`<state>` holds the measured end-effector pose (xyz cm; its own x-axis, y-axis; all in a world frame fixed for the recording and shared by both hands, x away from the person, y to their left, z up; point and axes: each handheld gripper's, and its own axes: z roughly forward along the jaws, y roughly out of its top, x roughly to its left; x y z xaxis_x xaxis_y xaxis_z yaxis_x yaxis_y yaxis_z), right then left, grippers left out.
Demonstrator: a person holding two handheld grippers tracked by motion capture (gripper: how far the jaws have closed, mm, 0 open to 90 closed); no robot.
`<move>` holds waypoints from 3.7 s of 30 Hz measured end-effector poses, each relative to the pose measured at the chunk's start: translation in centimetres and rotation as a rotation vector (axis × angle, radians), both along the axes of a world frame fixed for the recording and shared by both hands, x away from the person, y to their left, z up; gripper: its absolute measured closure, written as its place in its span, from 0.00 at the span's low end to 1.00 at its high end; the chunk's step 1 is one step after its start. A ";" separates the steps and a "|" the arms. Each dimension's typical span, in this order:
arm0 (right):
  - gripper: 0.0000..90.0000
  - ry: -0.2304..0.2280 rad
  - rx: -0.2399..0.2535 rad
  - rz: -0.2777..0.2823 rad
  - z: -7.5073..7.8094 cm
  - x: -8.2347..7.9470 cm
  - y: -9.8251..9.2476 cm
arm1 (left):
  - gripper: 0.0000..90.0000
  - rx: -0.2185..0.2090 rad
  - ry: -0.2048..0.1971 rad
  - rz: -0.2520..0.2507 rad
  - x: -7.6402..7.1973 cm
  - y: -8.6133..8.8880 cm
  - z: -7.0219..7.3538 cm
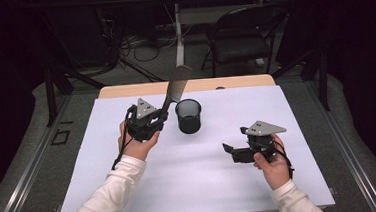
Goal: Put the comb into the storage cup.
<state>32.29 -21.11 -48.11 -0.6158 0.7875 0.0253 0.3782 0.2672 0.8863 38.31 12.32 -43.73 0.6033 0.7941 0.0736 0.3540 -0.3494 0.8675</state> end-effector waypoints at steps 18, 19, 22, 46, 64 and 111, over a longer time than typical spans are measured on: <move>0.04 0.070 -0.022 0.010 1.7 2.9 1.6 | 0.81 -0.010 -0.003 -0.001 0.1 -0.1 0.0; 0.03 0.072 -0.021 0.014 1.8 3.0 1.6 | 0.81 -0.012 -0.003 0.000 0.1 -0.1 0.0; 0.03 0.080 -0.020 0.013 2.0 3.4 1.7 | 0.81 -0.011 -0.002 -0.002 0.1 -0.1 0.0; 0.01 0.113 0.020 -0.002 4.4 6.6 3.7 | 0.81 -0.038 -0.010 -0.007 0.2 -0.7 -0.1; 0.09 0.143 0.104 0.036 5.3 7.7 4.9 | 0.81 -0.042 -0.010 -0.008 0.3 -1.1 -0.4; 0.27 0.147 0.278 0.044 7.9 10.8 6.9 | 0.81 -0.049 -0.023 -0.002 0.4 -1.8 -1.2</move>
